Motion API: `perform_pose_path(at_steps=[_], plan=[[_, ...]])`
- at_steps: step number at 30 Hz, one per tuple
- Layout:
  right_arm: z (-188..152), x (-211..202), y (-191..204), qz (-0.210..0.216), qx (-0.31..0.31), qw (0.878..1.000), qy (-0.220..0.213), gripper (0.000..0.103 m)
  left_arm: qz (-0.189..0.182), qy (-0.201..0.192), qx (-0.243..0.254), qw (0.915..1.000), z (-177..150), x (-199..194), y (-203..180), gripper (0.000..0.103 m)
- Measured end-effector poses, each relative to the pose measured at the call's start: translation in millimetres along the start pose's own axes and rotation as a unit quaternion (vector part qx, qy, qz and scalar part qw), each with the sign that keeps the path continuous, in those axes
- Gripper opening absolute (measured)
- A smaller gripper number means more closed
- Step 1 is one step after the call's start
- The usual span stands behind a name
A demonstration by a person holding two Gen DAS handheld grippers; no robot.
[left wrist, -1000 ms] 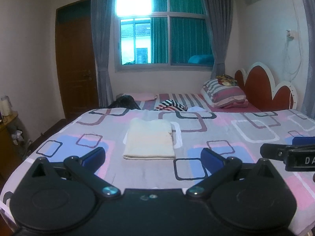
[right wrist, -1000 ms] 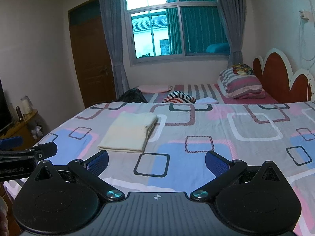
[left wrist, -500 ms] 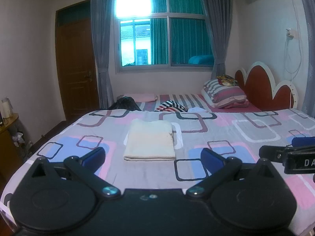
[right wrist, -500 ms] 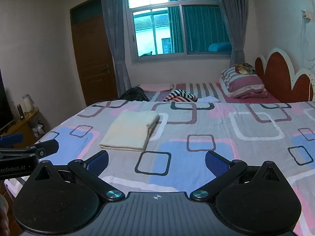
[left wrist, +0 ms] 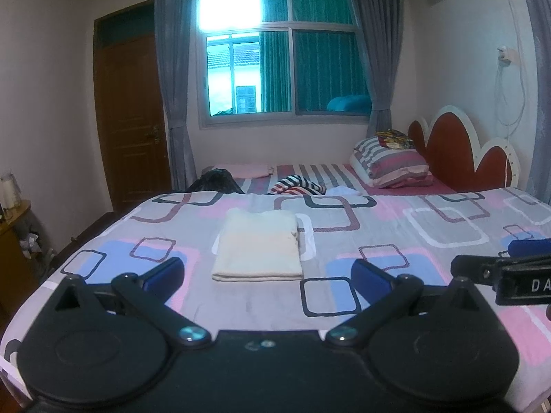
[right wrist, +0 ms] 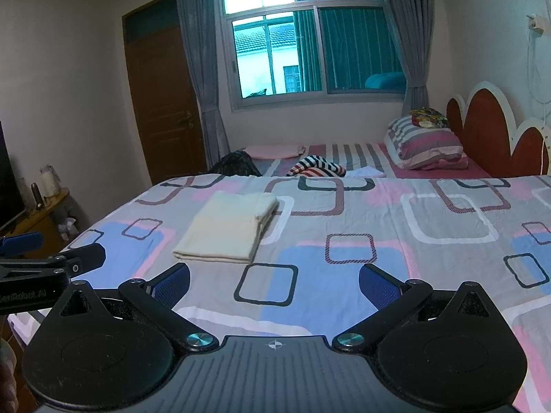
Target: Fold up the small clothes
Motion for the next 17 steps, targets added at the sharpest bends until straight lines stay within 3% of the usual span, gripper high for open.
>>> perform_pose_path(at_steps=[17], plan=[[-3.8, 0.0, -1.9, 0.003, 0.0, 1.0, 0.002, 0.103, 0.007, 0.0, 0.012, 0.9999, -5.6, 1.4, -0.7, 0.102]])
Point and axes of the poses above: each gripper's, at about its wrist camera, not at the fingertips, and x roughly the way its jaws point, y to its left, z to its top, the point moved 9 cm from there along x, roughly the way its jaws point, and after that the axes turned 9 degrees about x, right-handed, at the moved point
